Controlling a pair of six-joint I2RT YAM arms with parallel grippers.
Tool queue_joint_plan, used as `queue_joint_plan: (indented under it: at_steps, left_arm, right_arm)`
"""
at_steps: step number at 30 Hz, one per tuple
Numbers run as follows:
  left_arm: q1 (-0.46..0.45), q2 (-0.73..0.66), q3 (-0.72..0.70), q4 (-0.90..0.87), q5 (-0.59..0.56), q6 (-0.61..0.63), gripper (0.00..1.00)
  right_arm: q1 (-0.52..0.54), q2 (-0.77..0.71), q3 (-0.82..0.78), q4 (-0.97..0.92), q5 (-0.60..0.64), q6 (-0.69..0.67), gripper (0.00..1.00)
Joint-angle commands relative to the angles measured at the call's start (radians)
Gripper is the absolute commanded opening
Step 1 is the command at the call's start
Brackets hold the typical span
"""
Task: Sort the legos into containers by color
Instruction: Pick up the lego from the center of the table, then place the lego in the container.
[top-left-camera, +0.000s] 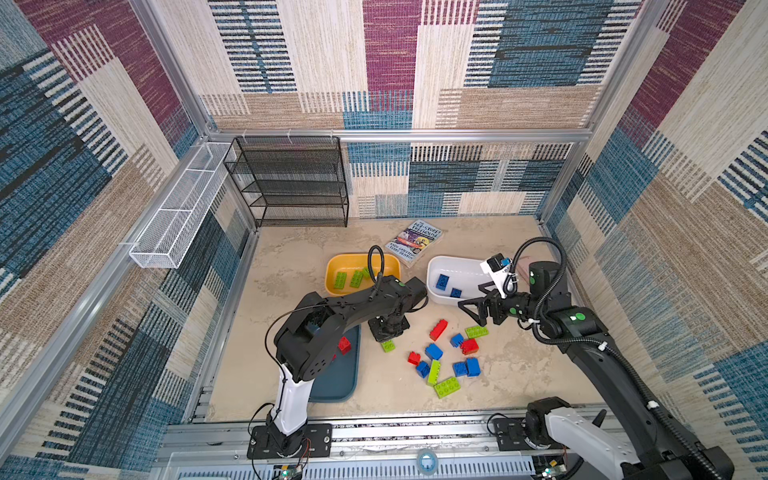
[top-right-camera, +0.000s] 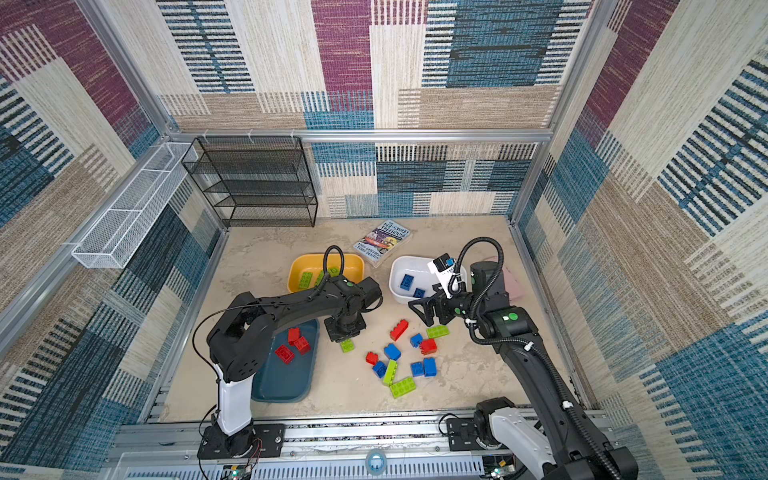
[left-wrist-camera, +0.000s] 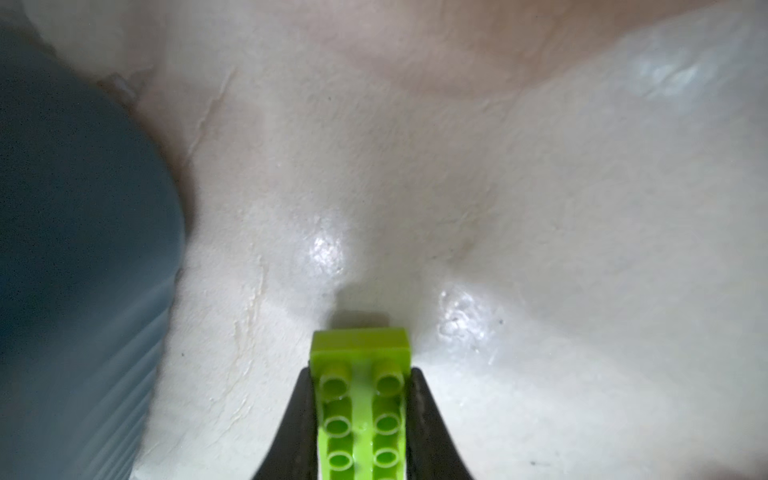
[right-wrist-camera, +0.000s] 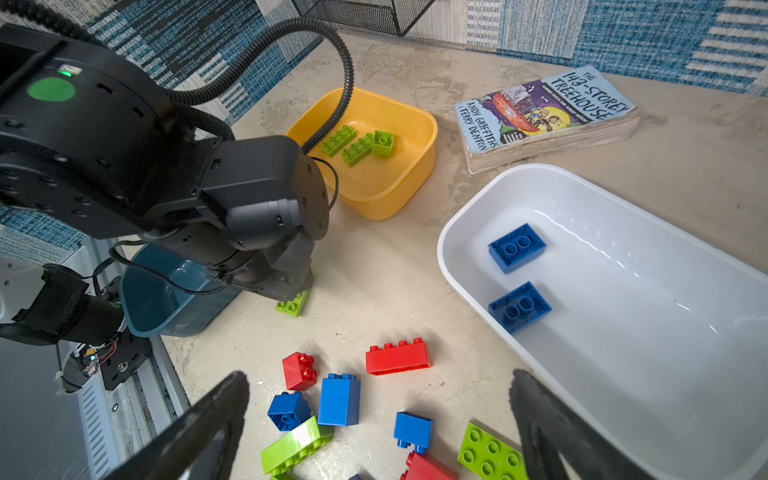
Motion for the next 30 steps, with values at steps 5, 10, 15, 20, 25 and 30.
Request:
queue_joint_plan:
  at_steps: [5, 10, 15, 20, 25, 30]
  left_arm:
    - [0.006, -0.117, 0.026, -0.057, -0.029, 0.127, 0.21]
    - [0.053, -0.179, 0.084, -0.084, -0.077, 0.299, 0.22]
    - [0.185, -0.166, 0.193, -0.072, -0.100, 0.541, 0.22]
    - [0.324, -0.076, 0.316, -0.003, -0.023, 0.706, 0.22]
    - [0.385, 0.082, 0.449, 0.017, 0.130, 0.751, 0.22]
    - [0.391, 0.206, 0.511, 0.023, 0.195, 0.763, 0.24]
  right_arm:
    - [0.000, -0.003, 0.010, 0.017, 0.009, -0.004, 0.99]
    - [0.000, 0.000, 0.009, 0.026, 0.003, -0.002, 0.99]
    - [0.000, 0.001, 0.013, 0.030, -0.005, 0.002, 0.99]
    - [0.000, 0.008, 0.013, 0.042, -0.011, 0.009, 0.99]
    - [0.000, 0.020, 0.020, 0.042, -0.011, 0.009, 0.99]
    - [0.000, 0.025, 0.022, 0.034, 0.000, 0.006, 0.99]
